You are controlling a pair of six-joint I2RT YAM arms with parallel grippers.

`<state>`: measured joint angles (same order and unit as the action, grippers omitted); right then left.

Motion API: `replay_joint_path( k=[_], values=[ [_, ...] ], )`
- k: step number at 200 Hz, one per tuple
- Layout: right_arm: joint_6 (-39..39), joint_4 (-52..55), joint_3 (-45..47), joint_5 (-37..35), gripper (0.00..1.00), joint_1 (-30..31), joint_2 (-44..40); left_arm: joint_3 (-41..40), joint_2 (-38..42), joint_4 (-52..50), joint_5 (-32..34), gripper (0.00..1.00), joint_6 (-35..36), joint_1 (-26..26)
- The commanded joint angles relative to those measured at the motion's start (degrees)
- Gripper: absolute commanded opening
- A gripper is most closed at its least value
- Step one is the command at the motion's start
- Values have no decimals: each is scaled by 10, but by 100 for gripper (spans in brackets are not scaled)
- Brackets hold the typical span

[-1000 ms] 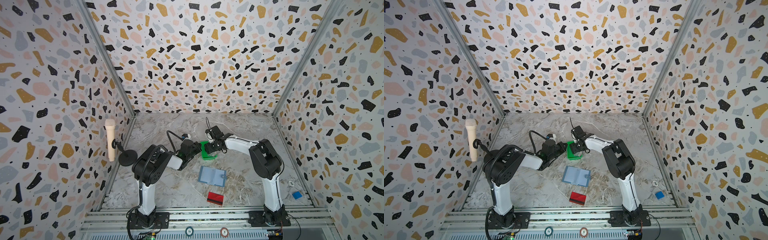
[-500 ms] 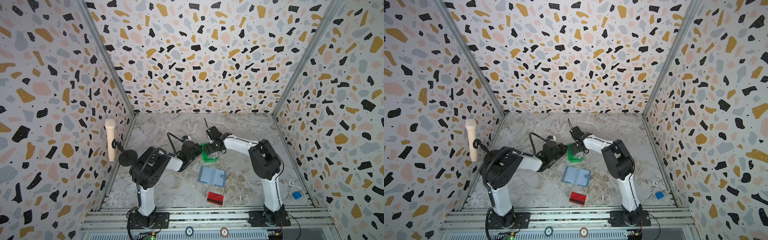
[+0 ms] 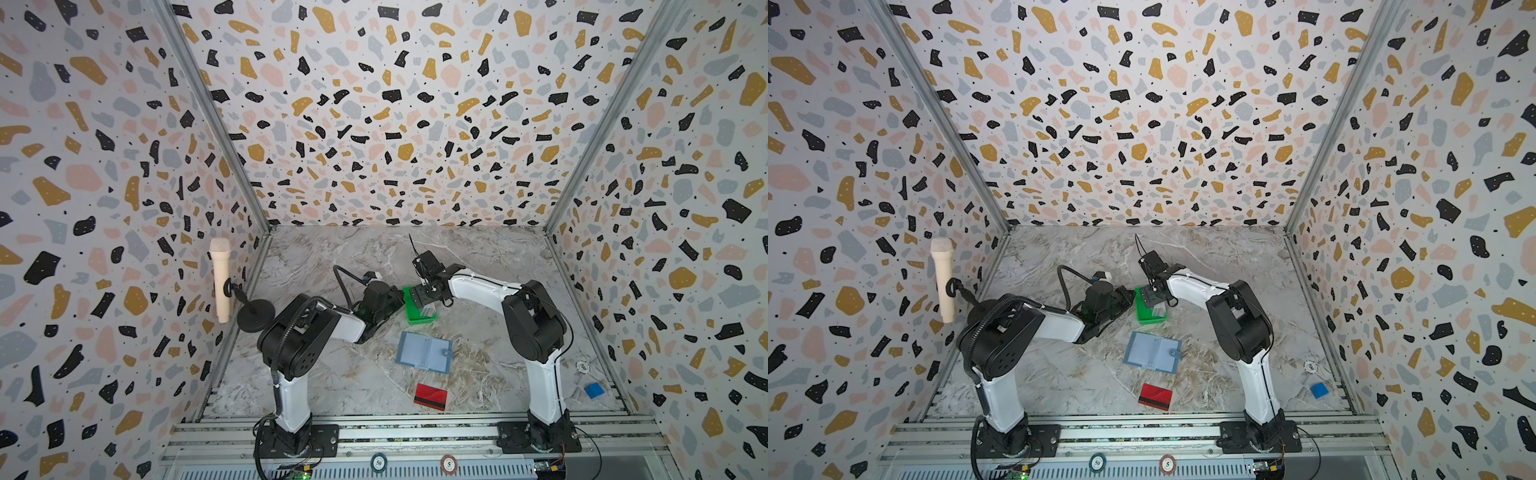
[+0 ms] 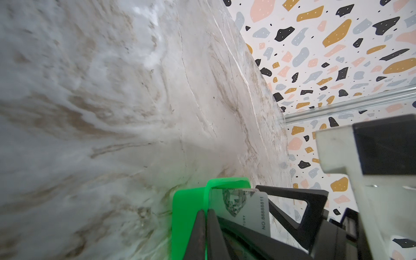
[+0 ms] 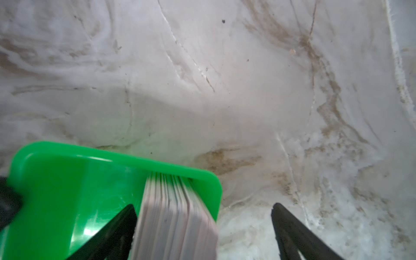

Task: Insert credit cards into a card holder
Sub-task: Pick up the credit card from the storage box.

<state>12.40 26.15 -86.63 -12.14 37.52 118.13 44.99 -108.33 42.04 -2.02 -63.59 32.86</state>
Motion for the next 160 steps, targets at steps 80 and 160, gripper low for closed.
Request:
replay_joint_path(
  k=[80, 160],
  values=[
    [-10, 36, -19, -56, 82, 11, -39, -7, 1, 38, 15, 0, -4, 0],
    [-14, 46, -30, -77, 73, 25, -41, -7, -9, 43, 11, 0, -10, 1]
  ],
)
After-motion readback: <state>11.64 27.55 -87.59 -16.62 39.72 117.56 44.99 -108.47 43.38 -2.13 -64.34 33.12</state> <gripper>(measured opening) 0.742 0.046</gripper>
